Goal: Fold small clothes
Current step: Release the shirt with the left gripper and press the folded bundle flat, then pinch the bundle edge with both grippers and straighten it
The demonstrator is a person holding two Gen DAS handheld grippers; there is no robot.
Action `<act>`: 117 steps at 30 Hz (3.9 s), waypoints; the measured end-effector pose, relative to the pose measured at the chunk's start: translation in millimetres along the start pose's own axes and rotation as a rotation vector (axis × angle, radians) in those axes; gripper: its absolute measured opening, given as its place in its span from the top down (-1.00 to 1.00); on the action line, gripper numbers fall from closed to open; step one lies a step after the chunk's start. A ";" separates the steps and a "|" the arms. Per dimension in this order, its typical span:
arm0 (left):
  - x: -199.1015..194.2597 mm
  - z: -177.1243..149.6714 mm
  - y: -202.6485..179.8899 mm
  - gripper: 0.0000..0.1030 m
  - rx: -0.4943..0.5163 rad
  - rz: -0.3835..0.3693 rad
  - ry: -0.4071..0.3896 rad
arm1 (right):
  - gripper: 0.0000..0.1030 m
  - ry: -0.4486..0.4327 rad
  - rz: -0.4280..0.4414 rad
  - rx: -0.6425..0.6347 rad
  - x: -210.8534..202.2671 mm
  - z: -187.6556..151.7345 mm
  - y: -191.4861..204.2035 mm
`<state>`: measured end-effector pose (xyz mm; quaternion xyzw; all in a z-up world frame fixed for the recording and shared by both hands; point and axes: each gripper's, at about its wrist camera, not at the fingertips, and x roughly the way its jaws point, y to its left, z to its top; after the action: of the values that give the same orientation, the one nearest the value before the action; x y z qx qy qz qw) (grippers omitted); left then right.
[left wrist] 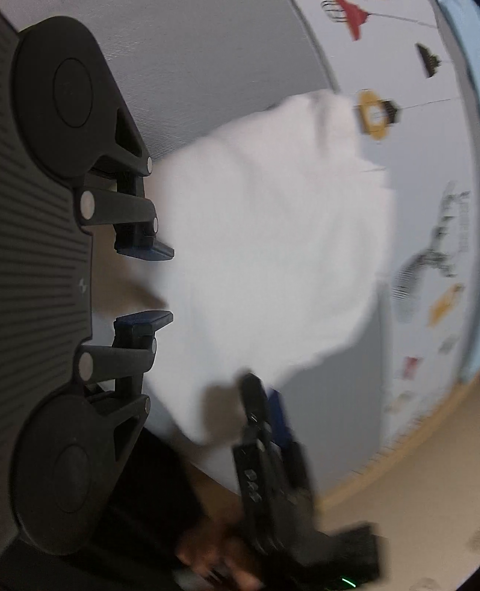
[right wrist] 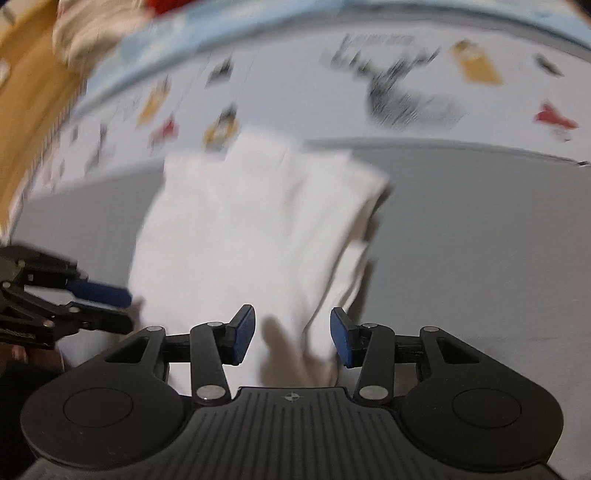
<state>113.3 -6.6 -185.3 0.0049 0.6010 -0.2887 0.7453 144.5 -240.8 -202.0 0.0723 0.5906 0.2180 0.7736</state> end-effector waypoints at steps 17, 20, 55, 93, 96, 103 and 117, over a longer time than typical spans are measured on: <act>-56.0 19.2 74.1 0.33 -0.332 0.082 -0.215 | 0.04 -0.230 -0.080 0.349 -5.5 29.3 -40.6; -66.9 18.2 85.0 0.33 -0.390 0.103 -0.225 | 0.04 -0.179 -0.076 0.393 18.2 40.9 -43.9; -23.7 50.2 50.6 -0.19 -0.334 0.098 -0.064 | 0.01 -0.036 -0.019 -0.111 -1.1 -10.0 -14.1; 37.0 86.1 120.1 -0.13 -0.559 0.083 -0.201 | -0.12 -0.278 0.017 0.380 32.5 52.9 -73.1; 40.8 85.1 121.4 -0.02 -0.555 0.067 -0.204 | 0.63 -0.204 0.010 0.361 45.9 48.4 -70.6; 24.5 85.3 108.7 -0.02 -0.511 0.116 -0.219 | 0.80 -0.263 -0.029 0.344 35.7 55.6 -67.7; 33.4 69.4 68.1 -0.04 -0.210 0.303 -0.051 | 0.70 -0.164 -0.115 0.204 31.9 44.8 -59.9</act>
<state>208.6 11.3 -219.2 0.0103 0.6011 -0.1086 0.7917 208.5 -274.4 -239.2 0.1344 0.5476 0.1057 0.8191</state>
